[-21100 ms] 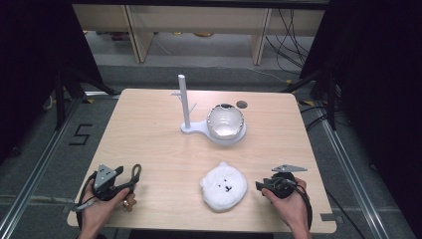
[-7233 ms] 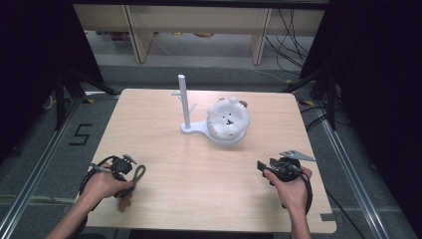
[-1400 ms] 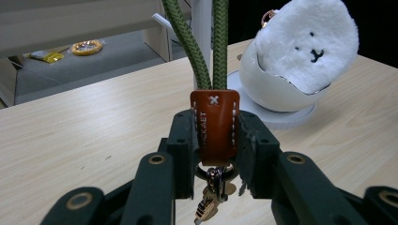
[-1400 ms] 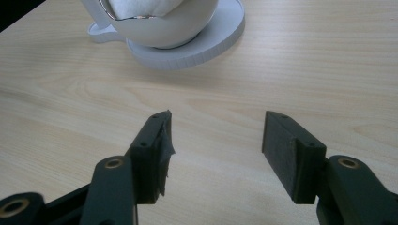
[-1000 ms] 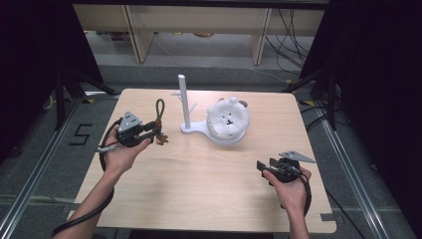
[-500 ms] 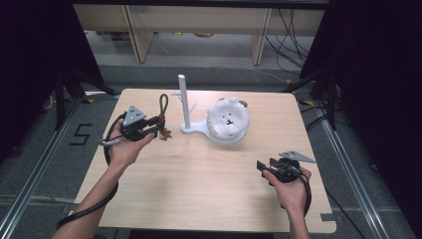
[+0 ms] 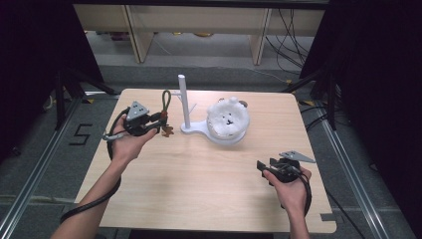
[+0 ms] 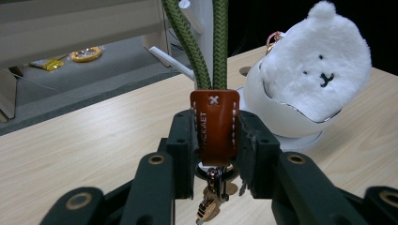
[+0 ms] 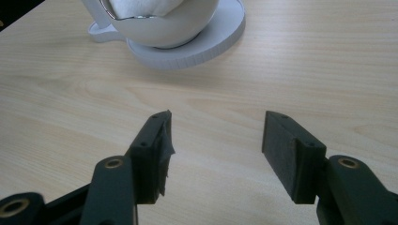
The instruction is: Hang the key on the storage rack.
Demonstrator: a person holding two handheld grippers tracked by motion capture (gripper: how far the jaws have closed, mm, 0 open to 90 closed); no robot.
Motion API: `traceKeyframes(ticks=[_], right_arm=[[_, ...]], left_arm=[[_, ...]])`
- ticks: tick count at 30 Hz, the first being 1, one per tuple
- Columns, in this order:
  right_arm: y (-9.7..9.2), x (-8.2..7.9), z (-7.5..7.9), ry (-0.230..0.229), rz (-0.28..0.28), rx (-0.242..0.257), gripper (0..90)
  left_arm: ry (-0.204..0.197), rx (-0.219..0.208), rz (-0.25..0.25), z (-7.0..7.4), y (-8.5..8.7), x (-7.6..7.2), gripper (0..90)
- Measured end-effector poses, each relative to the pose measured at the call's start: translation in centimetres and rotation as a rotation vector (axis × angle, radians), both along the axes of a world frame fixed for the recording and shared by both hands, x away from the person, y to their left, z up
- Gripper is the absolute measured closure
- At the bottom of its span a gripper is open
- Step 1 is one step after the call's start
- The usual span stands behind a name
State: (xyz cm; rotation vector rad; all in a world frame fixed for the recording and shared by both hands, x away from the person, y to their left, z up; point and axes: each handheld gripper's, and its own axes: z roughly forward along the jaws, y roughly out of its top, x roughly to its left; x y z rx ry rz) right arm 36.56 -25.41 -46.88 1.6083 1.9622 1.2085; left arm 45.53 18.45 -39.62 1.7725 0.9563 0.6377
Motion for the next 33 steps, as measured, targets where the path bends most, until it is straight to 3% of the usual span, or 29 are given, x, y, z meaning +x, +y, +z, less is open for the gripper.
traceKeyframes(ticks=[1, 5, 6, 8, 10, 18, 20, 22, 26, 28, 33], right_arm=[[-0.2, 0.1, -0.1, -0.019, 0.012, -0.017, 44.0], [0.1, 0.0, -0.1, -0.002, 0.003, 0.008, 44.0], [-0.2, 0.2, -0.1, -0.027, 0.017, -0.028, 44.0], [0.0, 0.0, 0.0, -0.002, 0.002, 0.003, 43.9], [-0.3, 0.2, -0.1, -0.024, 0.014, -0.027, 43.9], [-0.3, 0.2, -0.1, -0.024, 0.016, -0.027, 43.8], [0.0, 0.0, 0.0, 0.001, -0.003, 0.003, 43.8], [-0.3, 0.2, -0.1, -0.025, 0.011, -0.030, 43.8], [-0.4, 0.1, -0.1, -0.028, 0.014, -0.025, 43.8], [-0.1, 0.0, -0.1, -0.002, 0.000, 0.006, 43.8], [-0.3, 0.3, -0.3, -0.022, 0.013, -0.032, 43.8]], left_arm=[[0.001, -0.003, 0.001, 0.0, -0.1, 0.1, 68.5], [0.008, 0.001, -0.002, 0.1, -0.2, 0.5, 68.4], [0.014, 0.001, -0.001, 0.0, -0.3, 0.7, 68.4], [0.019, 0.002, 0.000, -0.1, -0.4, 0.9, 68.4], [0.024, -0.003, 0.002, -0.2, -0.5, 1.1, 68.4], [0.042, -0.006, 0.007, -0.6, -1.0, 1.8, 68.3], [0.043, -0.006, 0.005, -0.6, -1.2, 1.9, 68.3], [0.049, -0.005, 0.004, -0.7, -1.5, 2.1, 68.3], [0.061, -0.003, 0.006, -1.0, -1.7, 2.4, 68.2], [0.068, -0.003, 0.007, -1.2, -1.9, 2.5, 68.2], [0.080, 0.001, 0.008, -1.6, -2.2, 2.8, 68.0]])
